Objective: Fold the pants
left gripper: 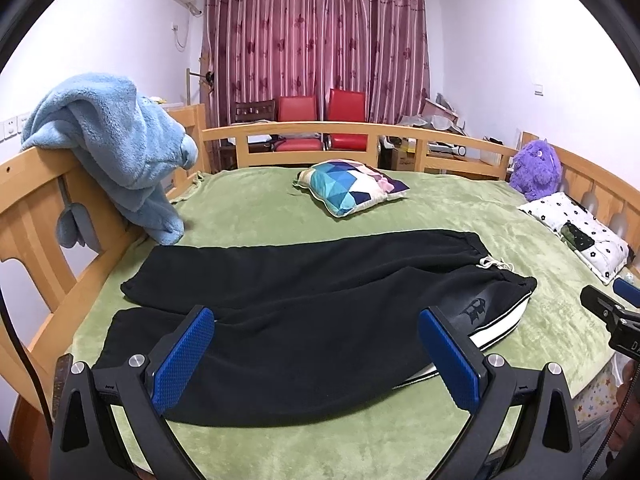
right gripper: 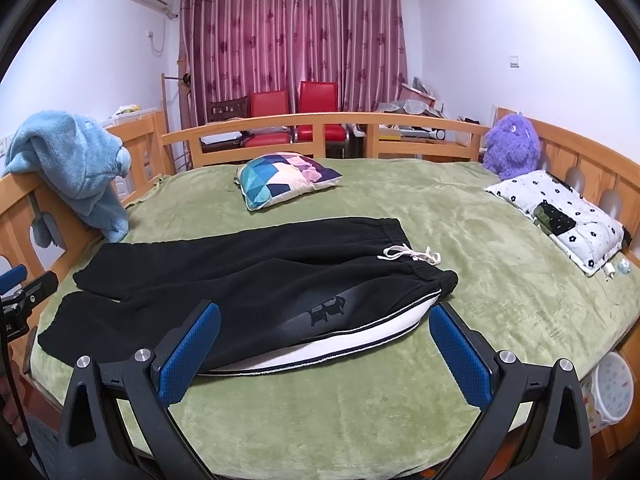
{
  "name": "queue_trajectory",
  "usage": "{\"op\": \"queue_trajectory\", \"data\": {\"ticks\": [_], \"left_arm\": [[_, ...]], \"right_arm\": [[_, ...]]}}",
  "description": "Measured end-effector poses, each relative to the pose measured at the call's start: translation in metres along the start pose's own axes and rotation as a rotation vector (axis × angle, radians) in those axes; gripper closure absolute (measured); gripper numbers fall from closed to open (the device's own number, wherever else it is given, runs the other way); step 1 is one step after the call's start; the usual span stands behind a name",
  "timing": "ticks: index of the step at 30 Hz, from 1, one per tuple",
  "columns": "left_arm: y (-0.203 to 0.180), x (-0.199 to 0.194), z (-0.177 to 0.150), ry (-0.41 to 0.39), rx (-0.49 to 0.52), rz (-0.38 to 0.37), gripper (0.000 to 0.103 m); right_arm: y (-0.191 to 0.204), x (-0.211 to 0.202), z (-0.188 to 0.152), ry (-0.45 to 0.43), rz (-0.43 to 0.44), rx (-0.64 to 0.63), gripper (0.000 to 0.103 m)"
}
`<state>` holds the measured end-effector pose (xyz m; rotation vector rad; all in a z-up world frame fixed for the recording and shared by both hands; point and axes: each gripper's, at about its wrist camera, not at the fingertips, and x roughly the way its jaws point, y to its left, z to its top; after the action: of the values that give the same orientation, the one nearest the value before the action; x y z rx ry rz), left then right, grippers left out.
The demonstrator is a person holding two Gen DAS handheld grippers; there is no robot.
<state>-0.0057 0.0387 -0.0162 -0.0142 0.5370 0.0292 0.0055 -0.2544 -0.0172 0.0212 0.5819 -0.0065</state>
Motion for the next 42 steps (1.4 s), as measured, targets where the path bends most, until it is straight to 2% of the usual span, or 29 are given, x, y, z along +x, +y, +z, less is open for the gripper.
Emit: {"op": "queue_trajectory", "data": {"ticks": [4, 10, 15, 17, 21, 23, 26, 28, 30, 33, 35, 37, 39, 42], "left_arm": [[0.003, 0.005, -0.002, 0.02, 0.003, -0.026, 0.0], [0.019, 0.029, -0.015, 0.063, -0.024, -0.057, 0.0], [0.045, 0.066, -0.052, 0.154, -0.064, -0.023, 0.001], [0.059, 0.079, -0.071, 0.191, -0.084, -0.024, 0.001], [0.091, 0.102, -0.109, 0.269, -0.188, -0.009, 0.003], [0.108, 0.114, -0.128, 0.317, -0.253, -0.002, 0.008], [0.119, 0.128, -0.145, 0.38, -0.295, -0.026, 0.015], [0.13, 0.132, -0.153, 0.385, -0.334, -0.016, 0.02], [0.141, 0.136, -0.16, 0.38, -0.373, -0.013, 0.02], [0.159, 0.141, -0.168, 0.376, -0.454, 0.036, 0.021], [0.17, 0.145, -0.172, 0.37, -0.495, 0.03, 0.021], [0.176, 0.148, -0.172, 0.356, -0.506, 0.029, 0.021], [0.181, 0.148, -0.168, 0.333, -0.503, 0.06, 0.021], [0.188, 0.149, -0.167, 0.327, -0.5, 0.108, 0.021]], "right_arm": [[0.002, 0.002, 0.001, 0.0, 0.007, 0.003, 0.001], [-0.001, 0.023, -0.016, 0.002, -0.035, 0.014, 0.001], [-0.004, 0.066, -0.044, 0.064, -0.116, -0.053, 0.007], [-0.006, 0.082, -0.056, 0.087, -0.096, -0.053, 0.012], [-0.018, 0.122, -0.08, 0.209, -0.011, 0.008, 0.032], [-0.022, 0.137, -0.089, 0.242, 0.001, 0.033, 0.033], [-0.029, 0.157, -0.099, 0.269, 0.017, 0.063, 0.036], [-0.034, 0.168, -0.102, 0.281, 0.021, 0.092, 0.036], [-0.042, 0.18, -0.106, 0.295, 0.033, 0.135, 0.036], [-0.058, 0.198, -0.109, 0.317, 0.033, 0.198, 0.033], [-0.067, 0.21, -0.11, 0.343, 0.021, 0.24, 0.033], [-0.075, 0.219, -0.109, 0.351, 0.023, 0.275, 0.033], [-0.084, 0.227, -0.109, 0.354, 0.042, 0.324, 0.033], [-0.094, 0.235, -0.104, 0.331, 0.115, 0.408, 0.031]]}}
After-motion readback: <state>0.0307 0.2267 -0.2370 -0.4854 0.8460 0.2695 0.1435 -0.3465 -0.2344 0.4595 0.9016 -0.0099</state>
